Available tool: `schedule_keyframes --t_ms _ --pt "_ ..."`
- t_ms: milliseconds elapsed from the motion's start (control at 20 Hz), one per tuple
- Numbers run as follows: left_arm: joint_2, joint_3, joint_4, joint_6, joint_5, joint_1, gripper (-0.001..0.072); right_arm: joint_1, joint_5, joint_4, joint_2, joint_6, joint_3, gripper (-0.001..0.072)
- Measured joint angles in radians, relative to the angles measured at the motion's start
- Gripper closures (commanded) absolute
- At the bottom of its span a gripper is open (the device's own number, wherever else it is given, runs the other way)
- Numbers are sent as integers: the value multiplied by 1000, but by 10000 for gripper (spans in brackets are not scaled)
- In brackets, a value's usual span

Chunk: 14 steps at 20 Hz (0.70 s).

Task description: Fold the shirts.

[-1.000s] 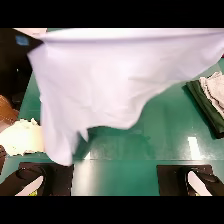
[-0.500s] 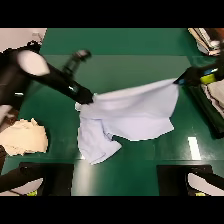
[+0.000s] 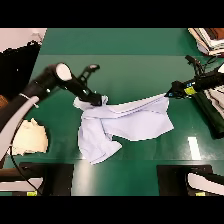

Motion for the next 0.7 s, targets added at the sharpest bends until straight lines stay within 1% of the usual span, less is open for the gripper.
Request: schedule_keyframes --t_ms 150,300,500,700 --pt "-4 90 3 -6 -39 115 143 -6 1 -1 5 -3 -3 696" --pt "-6 100 4 -26 -57 225 143 -7 1 0 14 -5 -4 696" --pt "-6 -24 -4 -53 -39 320 143 -8 -8 -2 18 -6 -4 696" --pt "-7 -190 -65 -70 14 360 142 -8 -18 -2 19 -6 -4 696"
